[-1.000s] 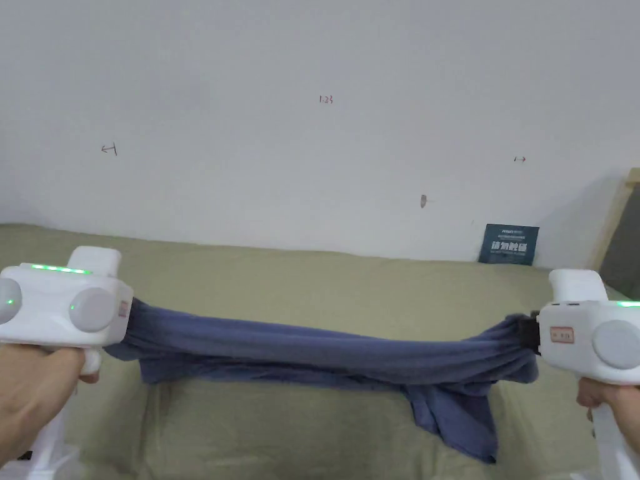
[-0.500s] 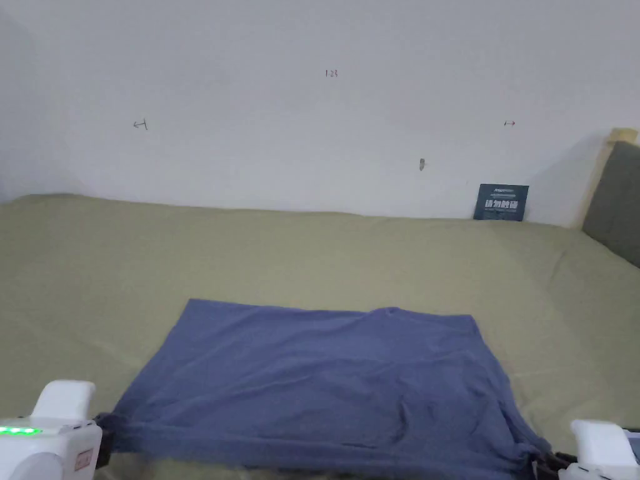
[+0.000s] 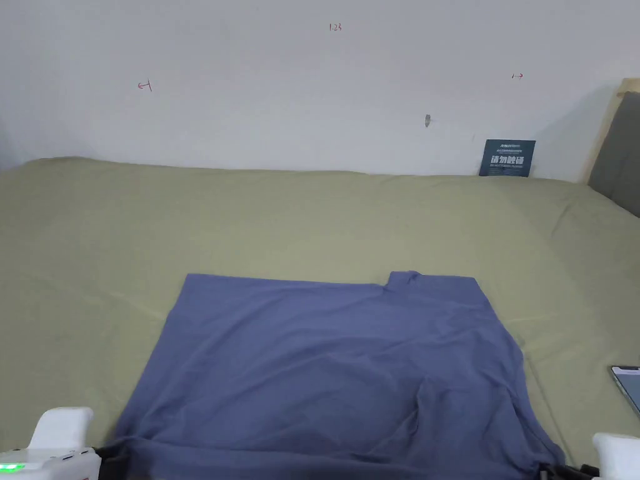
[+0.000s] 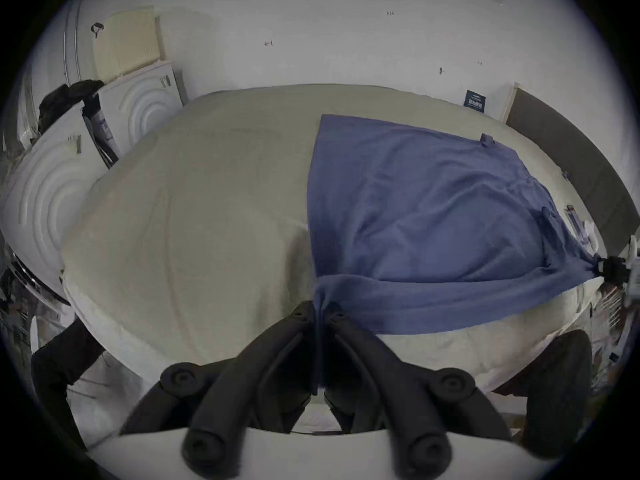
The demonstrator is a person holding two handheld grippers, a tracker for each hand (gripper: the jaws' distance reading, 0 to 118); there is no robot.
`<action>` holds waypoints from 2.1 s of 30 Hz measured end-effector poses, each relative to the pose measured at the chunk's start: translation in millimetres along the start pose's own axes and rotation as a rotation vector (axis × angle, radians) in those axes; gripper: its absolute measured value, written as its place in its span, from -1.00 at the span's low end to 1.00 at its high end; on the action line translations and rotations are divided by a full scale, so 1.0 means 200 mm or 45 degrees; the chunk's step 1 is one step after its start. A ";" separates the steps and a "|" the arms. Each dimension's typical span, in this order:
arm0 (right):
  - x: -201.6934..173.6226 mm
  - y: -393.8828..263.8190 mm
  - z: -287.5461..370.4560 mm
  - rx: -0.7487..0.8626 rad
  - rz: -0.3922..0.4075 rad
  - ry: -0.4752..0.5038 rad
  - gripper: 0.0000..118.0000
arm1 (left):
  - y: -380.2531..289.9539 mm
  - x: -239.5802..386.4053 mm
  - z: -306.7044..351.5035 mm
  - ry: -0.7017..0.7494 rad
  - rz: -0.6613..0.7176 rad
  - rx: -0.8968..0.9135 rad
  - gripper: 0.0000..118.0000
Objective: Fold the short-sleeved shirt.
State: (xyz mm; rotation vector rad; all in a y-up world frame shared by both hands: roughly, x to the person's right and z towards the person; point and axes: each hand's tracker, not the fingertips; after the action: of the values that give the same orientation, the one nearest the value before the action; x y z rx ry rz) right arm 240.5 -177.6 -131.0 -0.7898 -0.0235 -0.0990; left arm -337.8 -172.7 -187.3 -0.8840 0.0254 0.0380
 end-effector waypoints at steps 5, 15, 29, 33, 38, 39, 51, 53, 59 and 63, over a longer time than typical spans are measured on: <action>0.02 -0.04 0.06 0.021 -0.028 -0.022 0.85 | 0.01 -0.03 0.11 0.015 0.018 0.045 0.96; 0.04 -0.04 0.19 0.096 -0.045 -0.060 -1.00 | 0.00 -0.04 0.28 -0.014 0.069 0.117 -1.00; 0.03 -0.03 0.10 0.014 -0.019 -0.058 -1.00 | -0.08 -0.02 -0.06 0.067 -0.042 -0.067 0.76; 0.01 -0.04 0.08 -0.004 -0.002 -0.056 -1.00 | -0.07 -0.01 -0.08 0.032 -0.044 -0.082 -0.90; 0.00 -0.02 0.05 -0.010 0.001 -0.023 -1.00 | -0.05 0.00 -0.05 0.025 -0.041 -0.099 -0.92; -0.01 -0.02 0.02 -0.059 0.009 -0.019 -0.97 | -0.05 0.00 -0.04 0.028 -0.048 -0.098 -0.93; 0.04 -0.07 -0.05 -0.127 -0.030 0.022 -0.96 | 0.01 -0.05 -0.04 0.016 -0.057 -0.118 -0.93; 0.04 -0.01 -0.01 -0.086 -0.028 0.017 -0.96 | 0.07 -0.06 -0.01 -0.019 -0.035 -0.098 -0.93; 0.02 0.34 -0.03 0.041 0.003 0.028 -0.96 | 0.39 -0.05 -0.01 -0.056 -0.053 -0.031 -0.93; 0.03 0.61 -0.21 0.050 0.009 0.012 -0.96 | 0.65 -0.03 -0.14 -0.086 -0.052 -0.035 -0.93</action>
State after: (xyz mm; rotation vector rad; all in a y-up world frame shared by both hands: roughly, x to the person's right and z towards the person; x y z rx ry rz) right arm 258.4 -123.2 -245.9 -0.7498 -0.0135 -0.0951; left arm -348.9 -111.9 -304.2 -0.9096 -0.0568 0.0299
